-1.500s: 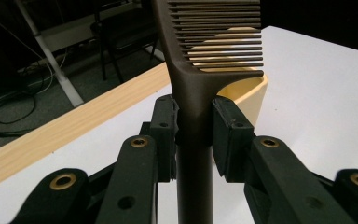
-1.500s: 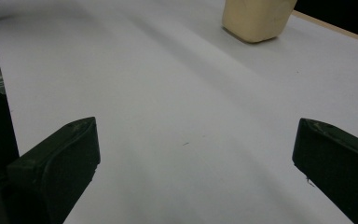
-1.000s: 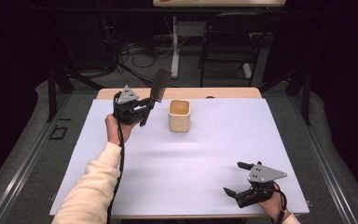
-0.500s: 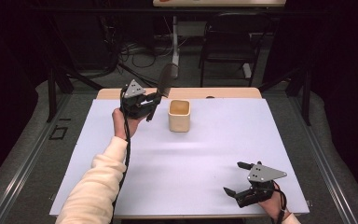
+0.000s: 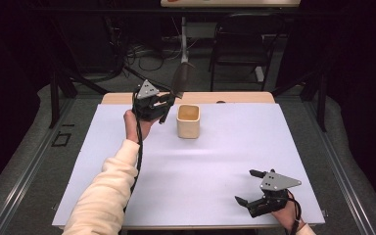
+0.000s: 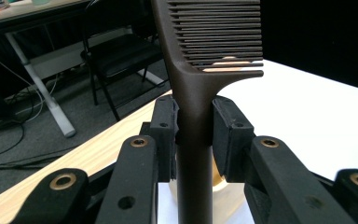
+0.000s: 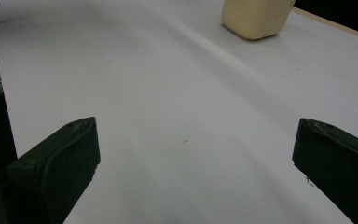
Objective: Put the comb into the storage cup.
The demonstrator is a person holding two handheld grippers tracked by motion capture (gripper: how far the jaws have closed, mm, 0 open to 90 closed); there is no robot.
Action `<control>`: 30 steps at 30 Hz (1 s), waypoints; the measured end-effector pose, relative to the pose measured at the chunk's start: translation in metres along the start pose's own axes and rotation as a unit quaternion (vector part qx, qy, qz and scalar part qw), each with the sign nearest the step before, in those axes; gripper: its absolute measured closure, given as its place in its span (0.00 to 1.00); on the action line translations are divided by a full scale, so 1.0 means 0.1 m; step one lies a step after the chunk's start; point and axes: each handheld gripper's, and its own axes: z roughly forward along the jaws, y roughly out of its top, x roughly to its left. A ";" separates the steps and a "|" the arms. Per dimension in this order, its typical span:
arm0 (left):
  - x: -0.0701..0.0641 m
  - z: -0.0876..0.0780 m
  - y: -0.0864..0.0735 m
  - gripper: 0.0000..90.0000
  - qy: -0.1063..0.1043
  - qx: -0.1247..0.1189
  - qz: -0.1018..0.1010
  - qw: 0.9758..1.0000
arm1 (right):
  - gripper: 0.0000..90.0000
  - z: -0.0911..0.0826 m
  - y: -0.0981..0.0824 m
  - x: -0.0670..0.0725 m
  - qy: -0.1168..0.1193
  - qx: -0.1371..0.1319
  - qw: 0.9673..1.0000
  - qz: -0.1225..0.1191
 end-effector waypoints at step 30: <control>-0.06 0.17 0.11 0.80 -0.001 -0.011 0.000 1.000 | 0.00 0.00 0.00 0.01 -0.002 -0.001 1.000 -0.001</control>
